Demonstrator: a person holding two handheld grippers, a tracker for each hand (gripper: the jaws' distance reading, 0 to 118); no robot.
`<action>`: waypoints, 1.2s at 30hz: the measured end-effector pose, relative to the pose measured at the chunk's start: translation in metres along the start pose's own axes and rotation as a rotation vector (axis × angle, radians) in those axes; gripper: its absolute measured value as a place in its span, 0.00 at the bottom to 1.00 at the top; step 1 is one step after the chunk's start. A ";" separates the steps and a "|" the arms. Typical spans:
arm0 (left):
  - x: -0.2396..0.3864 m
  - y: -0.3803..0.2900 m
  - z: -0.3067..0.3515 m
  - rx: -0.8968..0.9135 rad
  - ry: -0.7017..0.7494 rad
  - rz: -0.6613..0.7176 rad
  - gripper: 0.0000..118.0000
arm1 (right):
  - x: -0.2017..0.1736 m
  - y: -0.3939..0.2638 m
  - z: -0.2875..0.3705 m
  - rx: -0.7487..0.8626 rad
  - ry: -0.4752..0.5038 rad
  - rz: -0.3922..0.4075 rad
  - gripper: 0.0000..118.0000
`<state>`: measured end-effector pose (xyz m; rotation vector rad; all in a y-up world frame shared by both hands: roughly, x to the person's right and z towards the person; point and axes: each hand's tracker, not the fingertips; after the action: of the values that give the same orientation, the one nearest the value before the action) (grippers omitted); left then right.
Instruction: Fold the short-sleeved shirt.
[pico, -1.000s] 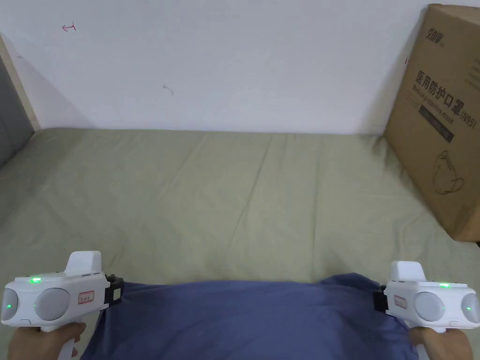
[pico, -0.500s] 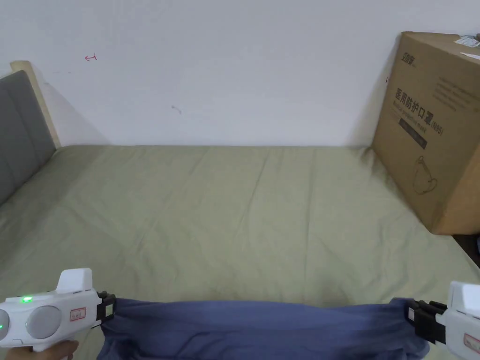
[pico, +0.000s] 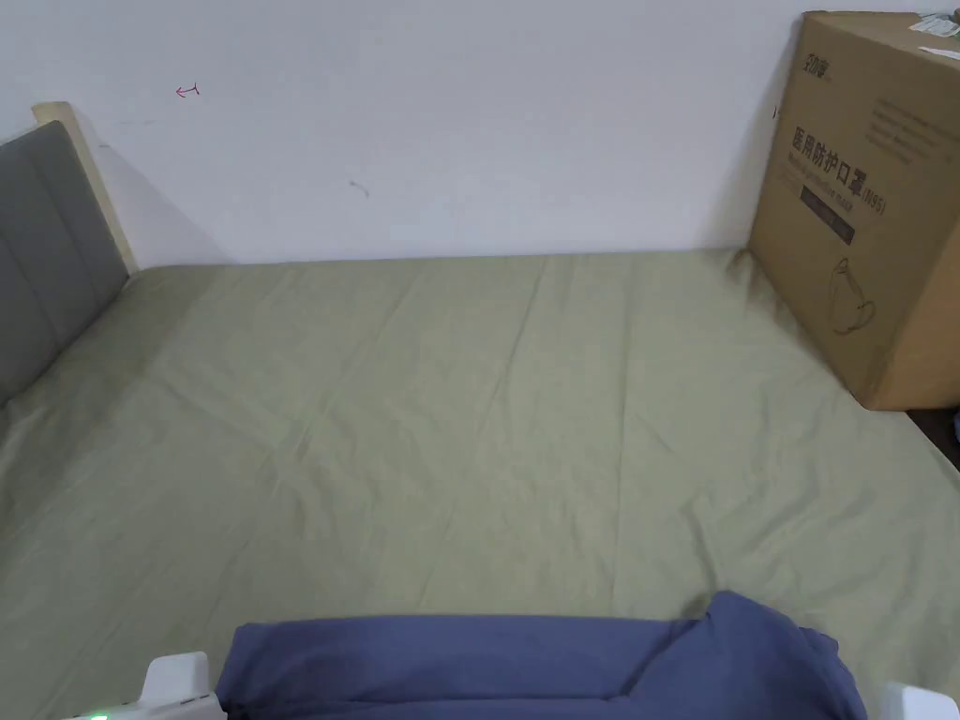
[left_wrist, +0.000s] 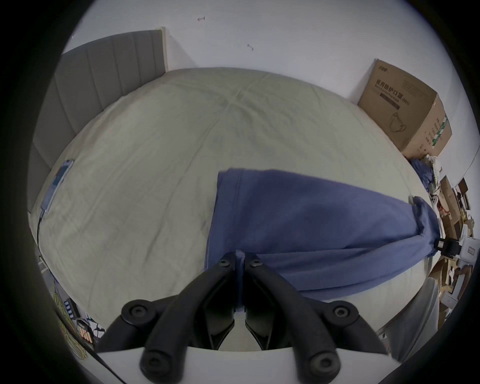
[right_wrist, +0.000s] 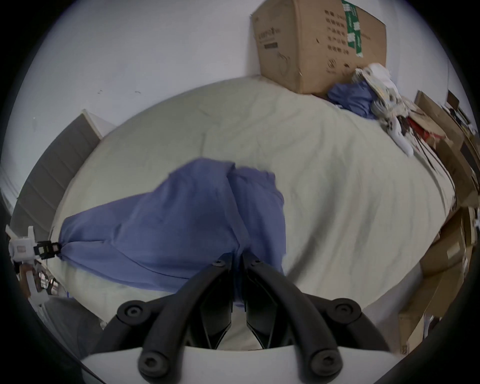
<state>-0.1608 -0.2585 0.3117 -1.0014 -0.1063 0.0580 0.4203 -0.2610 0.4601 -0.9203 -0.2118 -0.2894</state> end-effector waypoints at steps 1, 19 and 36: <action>0.001 -0.001 -0.001 0.002 0.004 0.001 0.02 | 0.000 -0.001 -0.001 0.000 -0.003 -0.004 0.05; 0.073 0.083 0.143 0.574 -0.018 -0.144 0.83 | -0.100 0.112 0.159 0.604 0.008 0.184 0.76; 0.105 0.077 0.174 0.833 -0.069 -0.147 0.00 | -0.143 0.108 0.178 0.818 -0.071 0.248 0.00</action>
<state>-0.0761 -0.0614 0.3462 -0.1583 -0.1980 -0.0004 0.3118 -0.0336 0.4415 -0.1398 -0.2501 0.0706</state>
